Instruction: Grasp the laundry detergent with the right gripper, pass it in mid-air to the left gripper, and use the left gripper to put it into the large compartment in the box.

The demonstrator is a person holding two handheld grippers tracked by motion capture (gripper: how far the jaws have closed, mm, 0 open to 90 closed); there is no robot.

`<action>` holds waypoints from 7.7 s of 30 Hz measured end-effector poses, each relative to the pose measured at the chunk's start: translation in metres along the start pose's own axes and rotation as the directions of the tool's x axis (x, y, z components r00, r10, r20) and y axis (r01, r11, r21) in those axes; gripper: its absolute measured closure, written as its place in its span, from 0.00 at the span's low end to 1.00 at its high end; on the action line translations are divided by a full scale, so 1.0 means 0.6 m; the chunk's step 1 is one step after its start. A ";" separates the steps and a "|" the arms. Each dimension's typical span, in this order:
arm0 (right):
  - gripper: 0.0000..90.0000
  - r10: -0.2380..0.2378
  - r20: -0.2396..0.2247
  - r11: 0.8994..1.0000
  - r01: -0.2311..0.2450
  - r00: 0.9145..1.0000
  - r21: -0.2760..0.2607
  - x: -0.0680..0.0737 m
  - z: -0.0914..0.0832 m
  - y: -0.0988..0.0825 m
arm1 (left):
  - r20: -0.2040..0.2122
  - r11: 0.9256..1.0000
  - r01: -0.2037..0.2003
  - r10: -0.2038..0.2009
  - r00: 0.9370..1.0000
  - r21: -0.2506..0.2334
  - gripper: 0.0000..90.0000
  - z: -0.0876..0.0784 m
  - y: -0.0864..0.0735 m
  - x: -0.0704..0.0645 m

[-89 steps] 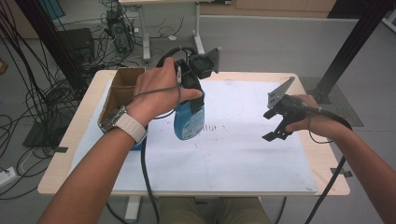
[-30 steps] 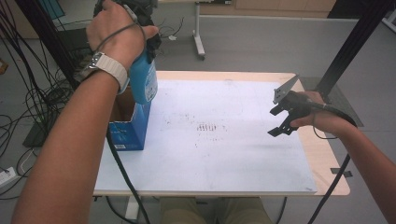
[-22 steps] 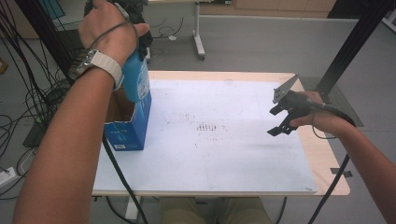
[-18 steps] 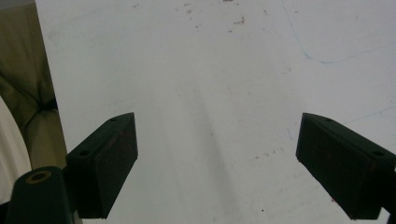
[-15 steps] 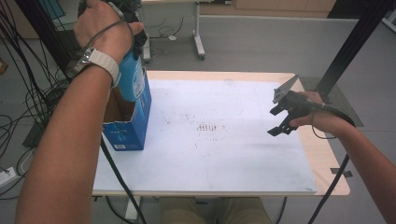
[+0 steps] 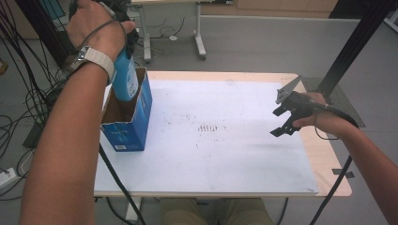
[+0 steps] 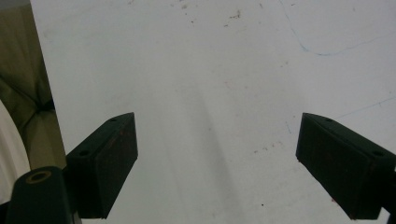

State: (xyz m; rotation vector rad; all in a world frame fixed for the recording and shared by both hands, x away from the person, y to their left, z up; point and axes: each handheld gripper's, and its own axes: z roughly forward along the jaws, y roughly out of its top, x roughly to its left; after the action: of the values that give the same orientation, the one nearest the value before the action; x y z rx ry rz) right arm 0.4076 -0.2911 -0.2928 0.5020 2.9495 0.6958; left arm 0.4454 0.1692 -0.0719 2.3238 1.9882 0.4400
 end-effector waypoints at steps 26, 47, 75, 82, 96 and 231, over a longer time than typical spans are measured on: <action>0.14 0.020 0.001 1.000 -0.020 1.000 0.002 -0.003 0.003 -0.005 | 0.008 0.999 0.029 -0.029 1.000 0.023 0.41 0.066 -0.011 0.032; 0.14 0.027 -0.004 1.000 -0.027 1.000 0.008 -0.003 0.011 -0.008 | 0.024 0.998 0.028 -0.029 0.999 0.049 0.41 0.139 -0.027 0.033; 0.14 0.043 -0.015 0.999 -0.042 0.999 0.017 -0.004 0.022 -0.015 | 0.027 0.997 0.018 -0.020 0.999 0.069 0.41 0.229 -0.045 0.027; 0.14 0.046 -0.018 0.999 -0.046 0.999 0.017 -0.005 0.024 -0.018 | 0.030 0.997 0.013 -0.015 0.999 0.070 0.41 0.251 -0.050 0.025; 0.14 0.059 -0.023 0.998 -0.059 0.998 0.020 -0.005 0.029 -0.024 | 0.029 0.996 0.003 -0.006 1.000 0.084 0.42 0.298 -0.062 0.021; 0.14 0.057 -0.029 0.998 -0.056 0.998 0.022 -0.001 0.034 -0.027 | 0.013 0.997 -0.008 0.007 1.000 0.081 0.41 0.318 -0.067 0.015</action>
State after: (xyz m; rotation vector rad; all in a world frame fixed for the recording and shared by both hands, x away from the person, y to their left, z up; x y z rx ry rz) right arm 0.4063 -0.2962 -0.3182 0.5839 2.9841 0.6841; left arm 0.4552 0.2124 -0.2618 2.3758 2.0289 0.3499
